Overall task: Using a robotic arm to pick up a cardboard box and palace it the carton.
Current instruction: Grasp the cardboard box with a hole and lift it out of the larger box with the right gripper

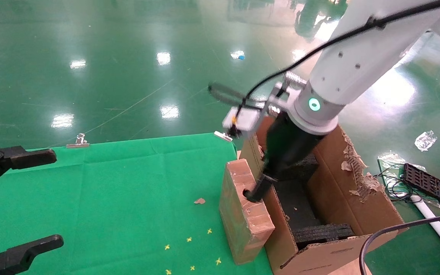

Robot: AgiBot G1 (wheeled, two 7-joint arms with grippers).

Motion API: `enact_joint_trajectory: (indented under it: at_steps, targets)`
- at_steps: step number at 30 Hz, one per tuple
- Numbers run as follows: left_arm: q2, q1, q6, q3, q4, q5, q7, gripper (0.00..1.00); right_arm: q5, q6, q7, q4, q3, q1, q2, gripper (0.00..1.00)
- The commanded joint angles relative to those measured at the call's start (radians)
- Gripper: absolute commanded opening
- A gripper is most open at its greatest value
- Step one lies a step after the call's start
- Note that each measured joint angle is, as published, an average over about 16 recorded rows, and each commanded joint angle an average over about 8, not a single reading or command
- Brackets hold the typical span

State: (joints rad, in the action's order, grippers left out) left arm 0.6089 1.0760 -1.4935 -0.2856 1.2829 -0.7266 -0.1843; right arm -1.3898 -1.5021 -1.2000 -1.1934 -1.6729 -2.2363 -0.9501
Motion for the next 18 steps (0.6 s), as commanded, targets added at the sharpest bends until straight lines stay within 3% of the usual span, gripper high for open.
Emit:
enact_joint_trajectory:
  at_steps: [1, 7, 15, 18]
  targets:
    - [0.0, 0.0, 0.0, 0.0, 0.0, 0.0, 0.0, 1.0, 0.036, 0.006, -0.077, 0.045, 0.01, 0.005, 0.005, 1.0]
    - [0.0, 0.0, 0.0, -0.001, 0.0, 0.0, 0.0, 1.0, 0.08, 0.004, -0.168, 0.171, 0.006, 0.042, -0.019, 1.0]
    - [0.0, 0.0, 0.0, -0.001, 0.0, 0.001, 0.001, 1.0, 0.068, 0.005, -0.226, 0.248, -0.023, 0.094, -0.078, 0.99]
    - [-0.001, 0.0, 0.001, -0.001, 0.0, 0.001, 0.001, 0.81, 0.06, 0.004, -0.242, 0.258, -0.033, 0.111, -0.098, 0.73]
